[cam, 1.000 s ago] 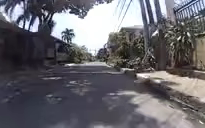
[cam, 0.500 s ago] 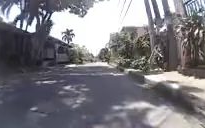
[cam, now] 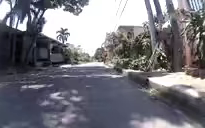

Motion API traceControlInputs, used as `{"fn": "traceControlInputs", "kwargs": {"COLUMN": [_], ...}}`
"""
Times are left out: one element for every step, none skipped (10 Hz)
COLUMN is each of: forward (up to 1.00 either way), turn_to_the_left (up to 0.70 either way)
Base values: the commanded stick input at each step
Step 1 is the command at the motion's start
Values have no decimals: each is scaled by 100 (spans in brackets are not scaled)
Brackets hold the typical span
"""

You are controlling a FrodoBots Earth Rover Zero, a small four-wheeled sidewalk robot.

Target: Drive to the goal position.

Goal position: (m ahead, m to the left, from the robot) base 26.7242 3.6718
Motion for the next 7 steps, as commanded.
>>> {"fn": "traceControlInputs", "kwargs": {"forward": [100, 100, 100, 100, 100, 100, 100], "turn_to_the_left": [0, 0, 0, 0, 0, 0, 0]}}
